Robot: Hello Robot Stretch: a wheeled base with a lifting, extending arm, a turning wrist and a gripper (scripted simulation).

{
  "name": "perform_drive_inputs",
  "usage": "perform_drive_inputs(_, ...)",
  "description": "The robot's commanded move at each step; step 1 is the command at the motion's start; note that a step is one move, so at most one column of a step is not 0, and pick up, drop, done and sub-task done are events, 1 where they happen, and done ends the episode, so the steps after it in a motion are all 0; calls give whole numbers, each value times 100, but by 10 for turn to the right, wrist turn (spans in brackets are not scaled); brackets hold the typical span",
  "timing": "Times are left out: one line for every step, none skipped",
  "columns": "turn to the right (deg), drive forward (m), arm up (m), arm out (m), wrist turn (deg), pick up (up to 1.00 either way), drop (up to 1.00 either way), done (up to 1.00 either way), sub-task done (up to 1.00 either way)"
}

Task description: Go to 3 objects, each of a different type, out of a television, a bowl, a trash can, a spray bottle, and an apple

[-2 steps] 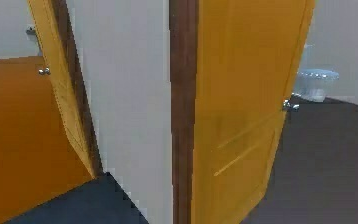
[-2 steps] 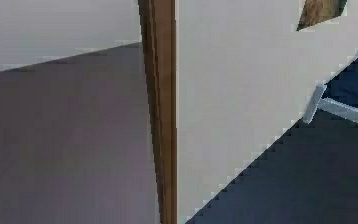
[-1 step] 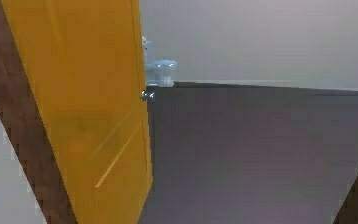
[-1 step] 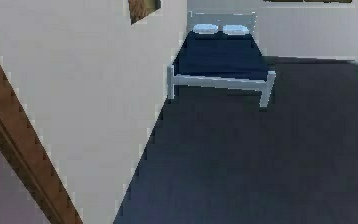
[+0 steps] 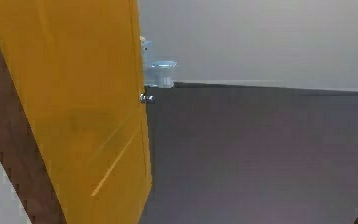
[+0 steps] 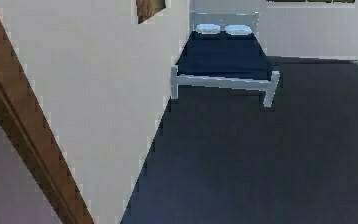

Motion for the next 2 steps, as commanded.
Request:
perform_drive_inputs(90, 0, 0, 0, 0, 0, 0, 0, 0)
perform_drive_inputs(0, 75, 0, 0, 0, 0, 0, 0, 0)
